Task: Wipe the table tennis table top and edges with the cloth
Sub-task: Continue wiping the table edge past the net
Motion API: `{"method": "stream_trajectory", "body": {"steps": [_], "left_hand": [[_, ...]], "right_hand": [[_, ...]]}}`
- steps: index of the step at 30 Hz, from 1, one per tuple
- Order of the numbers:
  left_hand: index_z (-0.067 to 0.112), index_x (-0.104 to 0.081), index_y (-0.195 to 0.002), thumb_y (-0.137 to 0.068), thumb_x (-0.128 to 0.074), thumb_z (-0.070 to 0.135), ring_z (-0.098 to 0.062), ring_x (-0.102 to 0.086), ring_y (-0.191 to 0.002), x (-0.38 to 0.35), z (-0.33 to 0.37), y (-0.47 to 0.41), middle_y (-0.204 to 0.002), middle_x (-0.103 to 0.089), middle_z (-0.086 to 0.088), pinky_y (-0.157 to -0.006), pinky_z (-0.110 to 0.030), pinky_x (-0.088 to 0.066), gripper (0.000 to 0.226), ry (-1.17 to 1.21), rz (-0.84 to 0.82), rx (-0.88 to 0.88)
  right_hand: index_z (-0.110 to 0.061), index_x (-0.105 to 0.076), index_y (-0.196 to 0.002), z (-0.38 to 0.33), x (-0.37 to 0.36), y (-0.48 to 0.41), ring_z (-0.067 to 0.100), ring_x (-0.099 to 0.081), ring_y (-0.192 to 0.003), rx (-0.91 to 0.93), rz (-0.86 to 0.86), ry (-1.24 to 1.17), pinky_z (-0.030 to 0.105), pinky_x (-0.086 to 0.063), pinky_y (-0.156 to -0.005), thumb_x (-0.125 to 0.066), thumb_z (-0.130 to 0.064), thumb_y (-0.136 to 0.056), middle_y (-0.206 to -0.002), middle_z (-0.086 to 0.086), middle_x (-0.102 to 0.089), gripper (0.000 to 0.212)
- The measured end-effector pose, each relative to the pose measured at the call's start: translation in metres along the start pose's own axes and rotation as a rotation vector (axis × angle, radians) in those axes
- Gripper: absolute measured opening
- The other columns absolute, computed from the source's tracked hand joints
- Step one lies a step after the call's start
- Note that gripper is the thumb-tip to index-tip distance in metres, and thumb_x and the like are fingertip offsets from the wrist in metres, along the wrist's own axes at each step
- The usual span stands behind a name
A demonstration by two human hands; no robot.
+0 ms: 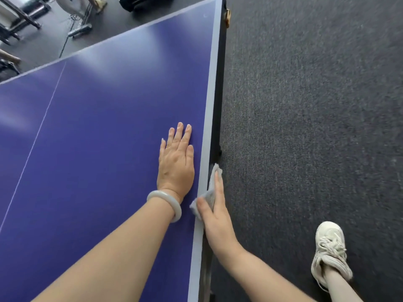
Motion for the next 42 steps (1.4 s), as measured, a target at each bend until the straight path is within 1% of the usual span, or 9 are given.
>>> {"method": "stream_trajectory", "body": {"steps": [4,10,14,21,25,28,36,39,42], "left_hand": [[0.023,-0.024,-0.156,-0.100,-0.021,0.027,-0.011,-0.004,-0.152,0.003,0.002,0.000,-0.164,-0.015,0.006,-0.125,-0.039,-0.002,0.056,0.049,0.006,-0.002],[0.023,-0.023,-0.156,-0.103,-0.028,0.021,-0.010,-0.003,-0.152,0.001,0.002,0.000,-0.164,-0.014,0.006,-0.124,-0.043,-0.006,0.052,0.037,0.000,-0.016],[0.022,-0.024,-0.155,-0.102,-0.026,0.022,-0.011,-0.003,-0.152,0.001,0.001,0.000,-0.164,-0.015,0.006,-0.125,-0.043,-0.007,0.053,0.025,0.003,-0.007],[0.023,-0.024,-0.156,-0.104,-0.026,0.024,-0.009,-0.003,-0.152,-0.001,0.000,0.000,-0.164,-0.015,0.007,-0.125,-0.044,-0.008,0.052,-0.004,-0.011,-0.010],[0.026,-0.023,-0.156,-0.103,-0.024,0.028,-0.010,-0.005,-0.152,-0.002,-0.001,0.000,-0.165,-0.013,0.010,-0.124,-0.042,-0.008,0.053,-0.007,-0.011,-0.011],[0.026,-0.022,-0.157,-0.102,-0.024,0.026,-0.011,-0.005,-0.153,-0.003,-0.003,0.001,-0.165,-0.012,0.012,-0.123,-0.042,-0.008,0.054,-0.028,-0.018,0.002],[0.024,-0.021,-0.157,-0.103,-0.024,0.028,-0.014,-0.006,-0.153,-0.003,-0.001,-0.001,-0.165,-0.012,0.007,-0.123,-0.041,-0.008,0.055,-0.121,-0.050,0.017],[0.024,-0.020,-0.157,-0.102,-0.023,0.028,-0.014,-0.006,-0.153,-0.003,0.001,-0.002,-0.165,-0.012,0.007,-0.123,-0.040,-0.007,0.055,-0.143,-0.062,0.016],[0.021,-0.022,-0.157,-0.101,-0.024,0.027,-0.016,-0.008,-0.153,-0.003,0.003,-0.003,-0.165,-0.013,0.005,-0.121,-0.043,-0.011,0.056,-0.156,-0.064,0.024]], "right_hand": [[-0.024,-0.010,-0.158,-0.033,0.022,-0.092,0.001,-0.007,-0.152,0.032,0.108,0.009,0.038,-0.011,-0.126,-0.048,-0.030,-0.104,-0.167,-0.009,-0.009,0.066],[-0.026,-0.009,-0.160,-0.033,0.018,-0.080,0.003,-0.004,-0.153,0.131,0.114,0.037,0.041,-0.009,-0.127,-0.044,-0.031,-0.105,-0.168,-0.011,-0.008,0.065],[-0.052,-0.002,-0.153,-0.015,0.007,-0.036,0.001,0.001,-0.153,0.100,0.003,0.009,0.050,-0.011,-0.125,-0.042,-0.042,-0.102,-0.164,-0.026,0.003,0.066],[-0.038,-0.004,-0.149,-0.071,0.026,-0.155,0.023,-0.026,-0.142,0.051,-0.015,-0.062,0.052,-0.023,-0.122,-0.042,-0.011,-0.106,-0.169,0.005,-0.004,0.063],[-0.034,-0.005,-0.156,-0.061,0.024,-0.125,0.009,0.001,-0.154,0.117,-0.018,0.022,0.049,-0.010,-0.126,-0.044,-0.012,-0.105,-0.167,-0.014,0.002,0.068],[-0.043,0.000,-0.158,-0.037,0.017,-0.082,0.003,0.005,-0.153,0.118,-0.082,0.081,0.051,-0.007,-0.125,-0.043,-0.035,-0.102,-0.165,-0.023,0.004,0.071],[-0.025,-0.003,-0.160,-0.087,0.037,-0.222,0.004,-0.004,-0.153,0.015,0.057,0.088,0.040,-0.014,-0.126,-0.045,-0.025,-0.106,-0.168,-0.010,-0.002,0.068],[-0.029,-0.005,-0.160,-0.097,0.042,-0.243,0.005,-0.013,-0.151,0.056,0.060,0.120,0.015,-0.027,-0.116,-0.046,-0.030,-0.106,-0.167,-0.009,-0.006,0.069],[-0.030,0.000,-0.160,-0.096,0.041,-0.245,-0.015,-0.015,-0.142,0.061,0.023,0.199,0.016,-0.024,-0.115,-0.044,-0.030,-0.106,-0.167,-0.009,-0.001,0.069]]}}
Point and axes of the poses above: each hand's wrist, its own y-axis away from the middle knuckle, its own x-axis out of the back of the hand, z = x × y, the point moved 10 cm from there along -y, towards the middle knuckle
